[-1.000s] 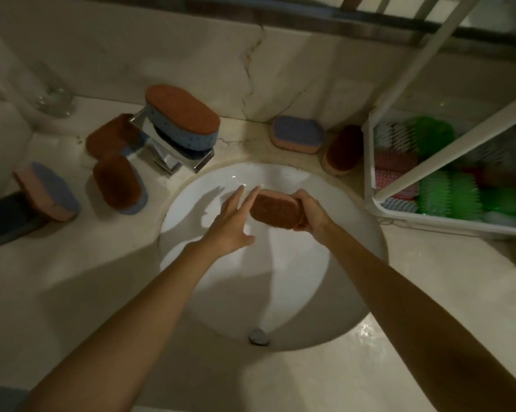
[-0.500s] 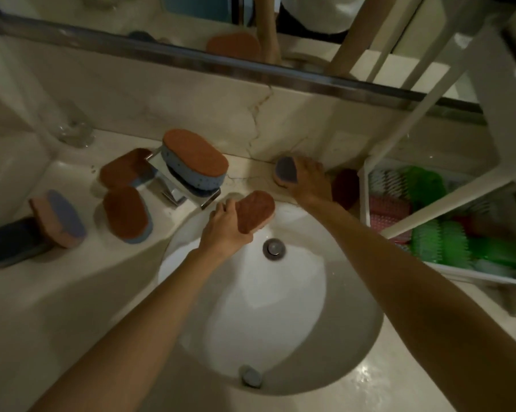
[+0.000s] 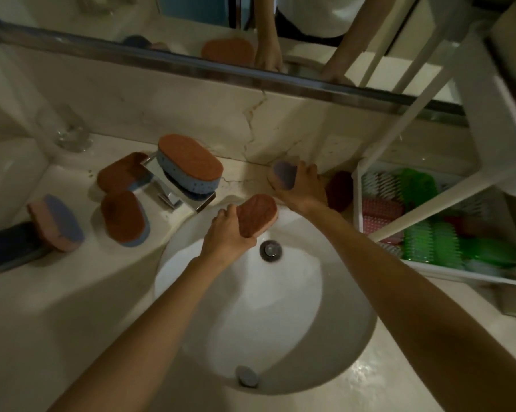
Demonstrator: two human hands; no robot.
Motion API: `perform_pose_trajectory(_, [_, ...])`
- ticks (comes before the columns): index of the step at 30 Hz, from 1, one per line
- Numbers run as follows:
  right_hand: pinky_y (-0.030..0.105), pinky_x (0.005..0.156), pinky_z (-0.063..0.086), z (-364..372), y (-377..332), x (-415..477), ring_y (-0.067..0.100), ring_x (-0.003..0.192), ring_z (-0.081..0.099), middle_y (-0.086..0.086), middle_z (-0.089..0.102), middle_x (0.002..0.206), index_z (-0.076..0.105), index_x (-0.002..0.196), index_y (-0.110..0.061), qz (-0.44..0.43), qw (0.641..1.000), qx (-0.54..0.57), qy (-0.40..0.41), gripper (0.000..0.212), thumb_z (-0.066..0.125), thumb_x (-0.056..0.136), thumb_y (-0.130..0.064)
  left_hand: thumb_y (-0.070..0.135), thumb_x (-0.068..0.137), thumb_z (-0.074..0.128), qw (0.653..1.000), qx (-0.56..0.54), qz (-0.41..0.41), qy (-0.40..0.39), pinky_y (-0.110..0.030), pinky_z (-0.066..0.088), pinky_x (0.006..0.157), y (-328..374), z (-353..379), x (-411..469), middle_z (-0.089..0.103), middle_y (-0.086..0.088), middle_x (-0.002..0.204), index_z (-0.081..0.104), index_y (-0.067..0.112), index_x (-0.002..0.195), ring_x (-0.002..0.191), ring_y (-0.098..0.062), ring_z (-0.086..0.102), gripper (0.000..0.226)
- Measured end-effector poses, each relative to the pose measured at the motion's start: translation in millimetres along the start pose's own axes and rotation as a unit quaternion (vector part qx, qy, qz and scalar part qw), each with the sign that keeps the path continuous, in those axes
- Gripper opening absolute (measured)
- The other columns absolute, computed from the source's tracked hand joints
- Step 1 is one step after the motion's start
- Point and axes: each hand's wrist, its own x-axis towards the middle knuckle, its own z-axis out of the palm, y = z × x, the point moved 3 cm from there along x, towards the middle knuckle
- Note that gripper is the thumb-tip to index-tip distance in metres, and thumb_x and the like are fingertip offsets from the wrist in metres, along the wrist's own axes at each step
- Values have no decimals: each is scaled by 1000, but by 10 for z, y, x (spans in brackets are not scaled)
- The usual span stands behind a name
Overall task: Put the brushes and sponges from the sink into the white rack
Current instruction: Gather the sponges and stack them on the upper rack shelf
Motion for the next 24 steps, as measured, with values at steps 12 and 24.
perform_pose_trajectory(12, [22,61,47,-1672,-763,-1257,7,76,55,-2,54,92,42,110,-12,-19,899,428,86,42,58,87,-44,26,74,73,970,-113,127,173,-23,33,82,945,-1246,-823,52,-11,127,42,12,128,118,-28,51,65])
perform_pose_trajectory(24, [29,80,53,-3186,-442,-2128,19,92,61,5,62,102,51,121,-12,-124,840,500,171,39,64,84,-16,27,74,73,911,-114,341,200,-34,45,89,2297,-1847,-1411,47,-5,127,38,22,131,116,-23,50,67])
